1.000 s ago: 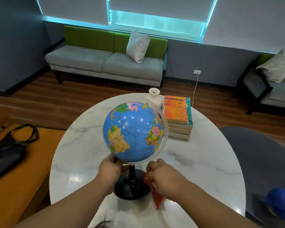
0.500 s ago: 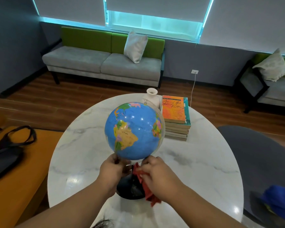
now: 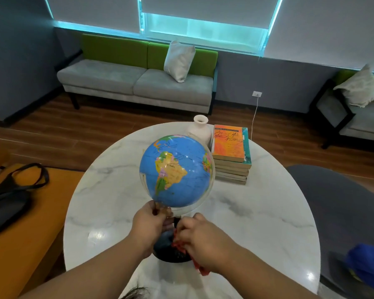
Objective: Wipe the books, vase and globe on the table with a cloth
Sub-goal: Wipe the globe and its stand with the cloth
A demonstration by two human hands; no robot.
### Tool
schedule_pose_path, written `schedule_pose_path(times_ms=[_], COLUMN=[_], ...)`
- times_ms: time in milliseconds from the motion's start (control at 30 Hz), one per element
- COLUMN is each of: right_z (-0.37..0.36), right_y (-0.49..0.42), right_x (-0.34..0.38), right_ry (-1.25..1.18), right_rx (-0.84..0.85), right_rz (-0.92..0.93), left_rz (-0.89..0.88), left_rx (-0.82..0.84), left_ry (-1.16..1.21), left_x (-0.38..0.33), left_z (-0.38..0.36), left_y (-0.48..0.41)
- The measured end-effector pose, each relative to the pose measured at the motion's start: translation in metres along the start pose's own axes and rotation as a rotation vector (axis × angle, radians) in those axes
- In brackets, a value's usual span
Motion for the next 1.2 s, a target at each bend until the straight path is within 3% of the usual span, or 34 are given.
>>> schedule_pose_path(times_ms=[100,200,300,467,633,800,900,1000,1200], right_z=[0.007,0.019,0.004,0.011,0.014,0.010,0.017,0.004,0.008], right_y=[0.001,0.001,-0.001,0.000,0.004,0.009,0.008,0.009,0.018], right_x=[-0.017,-0.006,0.016,-0.017,0.020,-0.016,-0.002,0.021,-0.023], right_ry=[0.013,0.037,0.032,0.102,-0.005,0.085,0.003,0.006,0.041], right_rx=[0.071,-0.005,0.055,0.076,-0.004,0.074,-0.014,0.026,0.055], right_rz=[-0.071,-0.019,0.039,-0.098,0.072,-0.078,-0.022,0.058,-0.092], left_rz=[-0.007,-0.009,-0.014,-0.015,-0.027,-0.018,-0.027,-0.016,-0.002], left_rx=[-0.008,-0.010,0.001,-0.026,-0.041,-0.058,-0.065,-0.078,-0.101], left_ry=[-0.018,-0.023,-0.026,-0.031,-0.083,-0.062,-0.092,-0.102,-0.099], left_x=[0.001,0.001,-0.003,-0.004,-0.007,-0.007,-0.007,-0.009,-0.008], left_z=[0.001,0.000,-0.001,0.000,0.003,0.004,0.002,0.003,0.009], left_y=[0.000,-0.003,-0.005,-0.003,-0.006,-0.003,-0.003,-0.004,-0.001])
Point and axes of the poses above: each hand's wrist, its own y-axis away from the middle knuckle, its own z-axis out of the back of the hand, x = y × z, the point moved 10 cm from there along -y, towards the middle knuckle, and after that the axes turned 7 degrees about x, right-handed, at the moved point
